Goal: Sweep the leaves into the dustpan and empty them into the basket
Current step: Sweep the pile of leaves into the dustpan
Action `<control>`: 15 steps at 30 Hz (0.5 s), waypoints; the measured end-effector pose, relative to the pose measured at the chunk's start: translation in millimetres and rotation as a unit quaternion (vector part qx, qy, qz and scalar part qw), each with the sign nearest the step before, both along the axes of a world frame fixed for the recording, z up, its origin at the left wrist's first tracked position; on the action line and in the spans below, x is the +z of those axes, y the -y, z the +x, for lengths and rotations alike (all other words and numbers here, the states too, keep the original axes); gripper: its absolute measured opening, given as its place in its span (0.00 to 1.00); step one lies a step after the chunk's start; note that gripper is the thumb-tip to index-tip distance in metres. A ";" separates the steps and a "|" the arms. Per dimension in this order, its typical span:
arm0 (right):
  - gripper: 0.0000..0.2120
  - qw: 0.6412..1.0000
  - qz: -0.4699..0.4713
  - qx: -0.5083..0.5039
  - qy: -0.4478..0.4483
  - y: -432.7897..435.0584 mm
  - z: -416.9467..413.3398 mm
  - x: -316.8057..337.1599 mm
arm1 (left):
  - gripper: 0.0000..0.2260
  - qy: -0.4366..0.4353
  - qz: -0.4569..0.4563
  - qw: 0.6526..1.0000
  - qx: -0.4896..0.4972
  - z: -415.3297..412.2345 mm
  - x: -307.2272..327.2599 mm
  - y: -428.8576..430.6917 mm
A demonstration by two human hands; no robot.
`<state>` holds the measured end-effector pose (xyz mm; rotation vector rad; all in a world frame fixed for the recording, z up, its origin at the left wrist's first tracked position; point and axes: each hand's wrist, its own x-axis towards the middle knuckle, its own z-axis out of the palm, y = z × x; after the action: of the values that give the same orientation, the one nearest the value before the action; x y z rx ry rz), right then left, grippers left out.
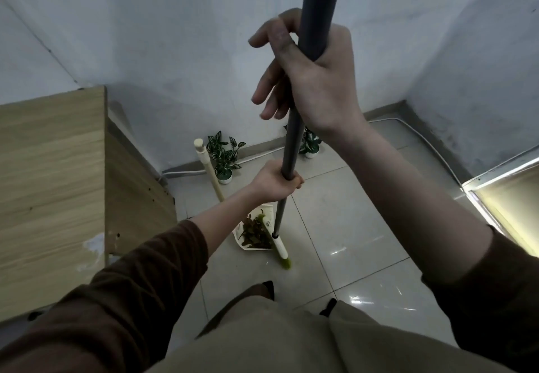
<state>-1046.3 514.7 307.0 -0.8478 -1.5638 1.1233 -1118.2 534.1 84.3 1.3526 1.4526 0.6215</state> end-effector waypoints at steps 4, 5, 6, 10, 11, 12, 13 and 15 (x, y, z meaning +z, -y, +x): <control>0.11 0.999 0.038 -0.015 0.002 3.1 9.6 13.7 | 0.08 -0.014 0.046 0.999 -0.004 5.3 10.4 -0.1; 0.11 0.999 0.047 -0.025 0.001 3.0 13.3 18.2 | 0.08 -0.016 0.056 0.998 -0.005 8.7 14.6 -2.1; 0.11 0.998 0.054 -0.035 0.000 2.6 16.7 22.0 | 0.08 -0.022 0.067 0.998 -0.008 12.8 18.4 -4.8; 0.11 0.996 0.073 -0.059 0.013 -0.2 21.2 27.9 | 0.08 -0.032 0.068 0.997 -0.023 28.1 27.6 -17.5; 0.11 0.995 0.071 -0.063 0.016 -0.9 20.3 26.2 | 0.08 -0.026 0.064 0.997 -0.027 30.6 27.1 -19.5; 0.11 0.995 0.067 -0.067 0.019 -1.7 18.7 22.8 | 0.09 -0.020 0.062 0.997 -0.033 32.6 25.4 -21.0; 0.10 0.996 0.059 -0.070 0.022 -2.3 16.8 18.1 | 0.09 -0.018 0.062 0.997 -0.041 34.0 22.8 -21.5; 0.10 0.996 0.034 -0.072 0.029 -2.7 12.4 5.4 | 0.09 -0.019 0.056 0.997 -0.051 35.3 14.8 -21.0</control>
<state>-1034.0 517.4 312.5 -0.9395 -1.5536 0.9455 -1082.9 555.1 99.1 1.5227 1.3854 0.6207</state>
